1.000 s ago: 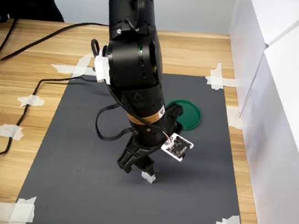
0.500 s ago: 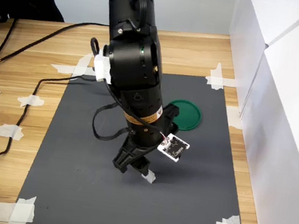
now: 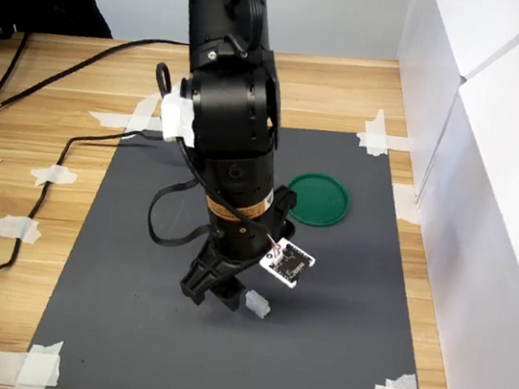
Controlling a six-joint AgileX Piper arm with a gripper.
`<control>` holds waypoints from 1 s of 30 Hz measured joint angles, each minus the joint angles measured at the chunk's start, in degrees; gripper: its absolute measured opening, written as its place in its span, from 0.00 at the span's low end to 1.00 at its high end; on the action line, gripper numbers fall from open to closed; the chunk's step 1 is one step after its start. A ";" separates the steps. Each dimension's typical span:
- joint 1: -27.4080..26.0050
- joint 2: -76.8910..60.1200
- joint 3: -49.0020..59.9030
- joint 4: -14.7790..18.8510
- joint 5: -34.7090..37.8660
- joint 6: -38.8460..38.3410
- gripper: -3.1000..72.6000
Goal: Grasp a white terminal and put it on the green lid.
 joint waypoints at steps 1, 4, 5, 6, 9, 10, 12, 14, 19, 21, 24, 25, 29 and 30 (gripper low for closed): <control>0.00 0.61 -0.74 0.00 0.05 0.06 0.89; 0.00 2.38 -3.38 0.35 0.46 0.30 0.88; 0.00 2.84 -4.21 0.40 0.67 0.49 0.88; 0.00 3.31 -4.92 0.40 1.06 0.60 0.88; 0.00 4.16 -6.02 0.41 1.93 0.61 0.88; 0.00 4.35 -6.10 0.46 2.23 0.61 0.88; 0.00 4.74 -6.20 0.46 3.15 0.61 0.88; 0.00 4.99 -6.20 0.46 4.03 0.61 0.88; 0.00 5.26 -6.34 1.61 5.76 -0.51 0.88; 0.00 5.54 -6.34 2.35 5.87 -0.93 0.88; 0.00 5.77 -6.34 3.47 5.87 -0.96 0.88; 0.00 5.83 -6.34 3.61 5.87 -0.96 0.88; 0.00 6.34 -6.34 3.62 5.82 -1.09 0.87; 0.00 6.47 -6.34 3.62 5.75 -1.09 0.87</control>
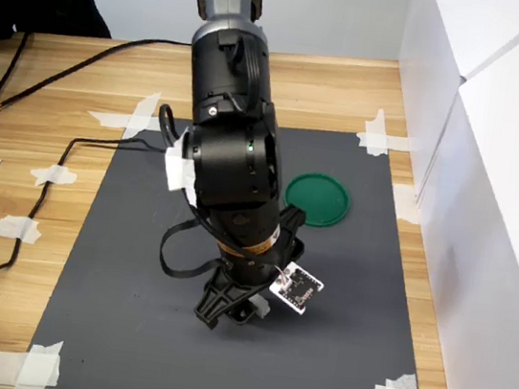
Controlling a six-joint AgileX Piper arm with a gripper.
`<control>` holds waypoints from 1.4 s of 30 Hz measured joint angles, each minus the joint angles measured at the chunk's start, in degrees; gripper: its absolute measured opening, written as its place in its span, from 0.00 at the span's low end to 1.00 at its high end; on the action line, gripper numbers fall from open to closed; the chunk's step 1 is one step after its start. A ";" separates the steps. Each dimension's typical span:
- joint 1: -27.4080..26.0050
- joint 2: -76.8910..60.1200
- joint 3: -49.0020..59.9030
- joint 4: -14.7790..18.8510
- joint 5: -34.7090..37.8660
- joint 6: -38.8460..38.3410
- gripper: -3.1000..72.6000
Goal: Grasp a white terminal and put it on the green lid.
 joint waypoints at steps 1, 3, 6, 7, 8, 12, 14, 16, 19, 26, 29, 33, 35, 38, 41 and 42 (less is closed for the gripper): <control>0.00 0.11 0.00 0.00 -0.14 -0.05 0.87; 0.00 0.10 0.00 0.00 -0.25 -0.05 0.87; 0.00 0.10 0.00 0.00 -0.25 -0.05 0.87; 0.00 0.10 0.00 0.00 -0.25 -0.05 0.87; 0.00 0.10 0.00 -0.05 -0.29 -0.05 0.87; 0.00 0.10 0.00 -0.18 -0.57 0.00 0.82; 0.00 0.10 0.00 -0.18 -1.14 0.06 0.78; 0.00 0.10 0.00 -0.18 -1.41 0.18 0.72; 0.00 0.10 0.00 -0.36 -1.83 0.37 0.64; 0.00 0.10 0.00 -1.03 -2.30 0.59 0.46; 0.00 0.10 0.00 -1.73 -2.49 0.66 0.39; 0.00 0.10 0.00 -2.13 -2.79 0.77 0.31; 0.00 0.10 0.00 -2.13 -3.15 0.94 0.27; 0.00 0.10 0.00 -2.13 -4.21 1.09 0.23; 0.00 0.10 0.00 -2.13 -4.48 1.18 0.20; 0.00 0.10 0.00 -2.13 -4.48 1.18 0.19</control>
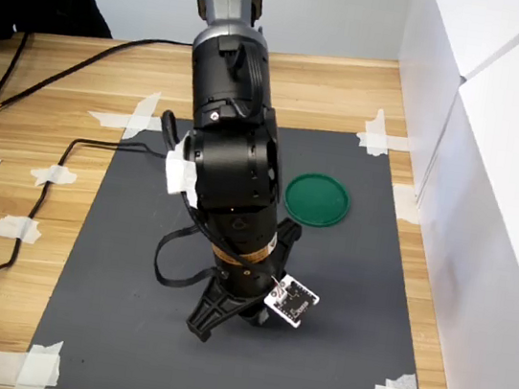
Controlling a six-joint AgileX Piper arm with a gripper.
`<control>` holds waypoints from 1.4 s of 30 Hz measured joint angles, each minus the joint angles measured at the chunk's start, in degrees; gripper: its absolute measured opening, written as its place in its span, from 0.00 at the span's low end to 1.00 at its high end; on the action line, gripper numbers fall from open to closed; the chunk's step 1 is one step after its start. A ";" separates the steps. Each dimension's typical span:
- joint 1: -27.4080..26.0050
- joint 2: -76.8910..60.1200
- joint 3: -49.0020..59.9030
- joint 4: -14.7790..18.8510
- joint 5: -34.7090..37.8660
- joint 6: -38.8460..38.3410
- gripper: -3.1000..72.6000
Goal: Grasp a white terminal and put it on the green lid.
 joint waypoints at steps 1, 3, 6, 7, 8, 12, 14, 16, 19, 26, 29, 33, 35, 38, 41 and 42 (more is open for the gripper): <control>0.00 0.00 0.00 0.00 0.00 0.05 0.19; 0.00 0.00 0.00 0.00 0.00 0.05 0.19; 0.00 -0.43 0.00 0.00 0.05 0.05 0.18; 0.00 -0.85 0.00 0.00 0.19 0.08 0.18; 0.00 -1.53 0.00 0.06 0.31 0.13 0.18; 0.16 -5.08 0.00 0.40 2.58 0.56 0.18; 0.86 -7.04 0.00 0.44 4.66 0.56 0.18; 1.95 -8.59 0.00 0.62 6.67 0.56 0.18; 4.19 -9.95 0.00 1.01 7.70 1.11 0.18; 9.21 -14.46 5.35 1.54 7.75 3.26 0.18; 10.40 -17.03 10.24 1.61 7.75 3.56 0.18; 10.73 -20.73 17.61 2.43 7.47 3.58 0.18; 10.73 -22.67 21.45 2.56 6.28 3.58 0.18; 10.73 -24.84 26.36 3.01 4.03 3.58 0.18; 10.73 -26.18 30.70 3.49 2.12 3.58 0.18; 10.73 -26.47 31.85 3.76 1.36 3.58 0.18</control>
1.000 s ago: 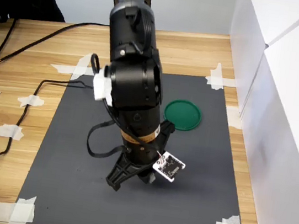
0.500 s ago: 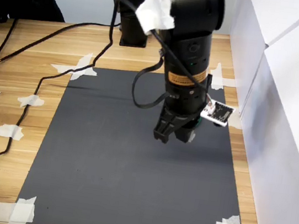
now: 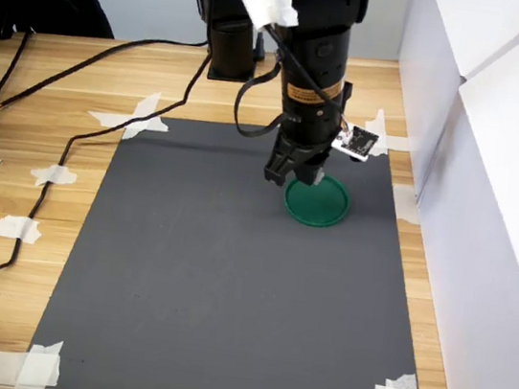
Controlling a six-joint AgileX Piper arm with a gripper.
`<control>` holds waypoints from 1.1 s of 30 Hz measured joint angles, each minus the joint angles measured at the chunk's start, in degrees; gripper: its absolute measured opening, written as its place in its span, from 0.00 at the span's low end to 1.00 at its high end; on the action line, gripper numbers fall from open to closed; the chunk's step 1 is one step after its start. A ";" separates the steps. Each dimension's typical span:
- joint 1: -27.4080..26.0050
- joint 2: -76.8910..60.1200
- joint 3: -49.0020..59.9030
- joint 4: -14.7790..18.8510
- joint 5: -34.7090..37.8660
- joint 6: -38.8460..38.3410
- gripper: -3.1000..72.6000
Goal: Grasp a white terminal and put it on the green lid.
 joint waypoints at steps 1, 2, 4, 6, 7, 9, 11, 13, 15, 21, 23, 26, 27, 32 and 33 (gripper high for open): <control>0.00 -0.19 0.93 0.40 -0.78 0.00 0.18; 0.00 -0.26 1.52 0.80 -1.42 -0.06 0.18; 0.00 -0.33 2.44 1.88 -3.12 -0.05 0.18; 0.00 -0.33 2.88 3.10 -4.42 -0.11 0.18; 0.00 -0.33 3.02 3.65 -4.85 -0.18 0.18; 0.00 -0.26 3.07 4.50 -5.22 -0.46 0.18; 0.00 0.32 3.07 4.89 -5.44 -0.46 0.18; 0.00 1.42 3.09 4.88 -5.66 -0.46 0.18; 0.00 2.40 3.09 4.67 -5.72 -0.46 0.18; 0.00 4.82 3.09 2.59 -5.78 -0.01 0.18; 0.00 5.12 3.09 1.75 -5.90 0.14 0.18; 0.00 5.19 3.09 0.72 -6.28 0.34 0.18; 0.00 5.24 3.09 0.59 -6.30 0.34 0.19; 0.00 5.30 3.09 0.33 -6.35 0.34 0.31; 0.00 5.30 3.09 0.33 -6.29 0.15 0.36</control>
